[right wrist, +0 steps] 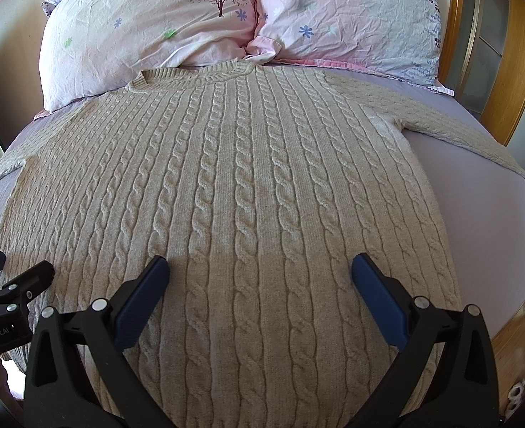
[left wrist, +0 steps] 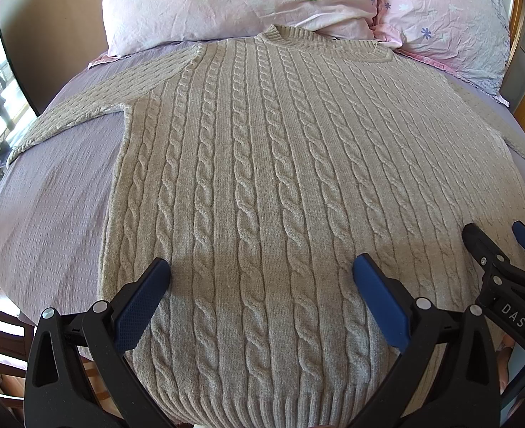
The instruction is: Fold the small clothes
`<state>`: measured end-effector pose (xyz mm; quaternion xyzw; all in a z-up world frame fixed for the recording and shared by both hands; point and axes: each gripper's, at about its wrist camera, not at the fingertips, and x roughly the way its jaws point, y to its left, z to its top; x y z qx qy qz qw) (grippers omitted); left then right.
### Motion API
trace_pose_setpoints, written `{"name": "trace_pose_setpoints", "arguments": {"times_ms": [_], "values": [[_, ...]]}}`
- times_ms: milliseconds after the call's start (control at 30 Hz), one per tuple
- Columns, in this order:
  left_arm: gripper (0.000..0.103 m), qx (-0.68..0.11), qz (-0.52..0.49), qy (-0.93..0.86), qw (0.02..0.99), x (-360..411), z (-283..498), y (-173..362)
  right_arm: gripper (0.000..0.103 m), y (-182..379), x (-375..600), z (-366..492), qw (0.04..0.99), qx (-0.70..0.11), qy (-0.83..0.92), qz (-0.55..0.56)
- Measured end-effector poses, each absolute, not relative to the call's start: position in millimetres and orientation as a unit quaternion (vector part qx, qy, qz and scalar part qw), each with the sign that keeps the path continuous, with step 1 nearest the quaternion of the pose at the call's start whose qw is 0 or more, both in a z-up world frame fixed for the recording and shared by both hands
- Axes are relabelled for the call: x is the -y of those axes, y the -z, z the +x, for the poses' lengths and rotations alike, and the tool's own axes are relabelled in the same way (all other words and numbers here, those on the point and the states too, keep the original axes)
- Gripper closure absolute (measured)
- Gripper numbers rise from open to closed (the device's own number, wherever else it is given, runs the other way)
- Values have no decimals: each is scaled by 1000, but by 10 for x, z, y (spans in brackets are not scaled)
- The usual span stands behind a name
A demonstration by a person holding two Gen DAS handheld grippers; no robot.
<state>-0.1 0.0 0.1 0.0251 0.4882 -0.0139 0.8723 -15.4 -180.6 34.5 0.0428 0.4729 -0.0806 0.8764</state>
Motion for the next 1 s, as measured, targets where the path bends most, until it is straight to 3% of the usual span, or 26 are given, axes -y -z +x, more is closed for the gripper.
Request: {"name": "trace_pose_setpoints", "arguments": {"times_ms": [1000], "values": [[1,-487,25,14,873,0,-1,-2,2,-356,1831,-146,877,-472,80,43]]}}
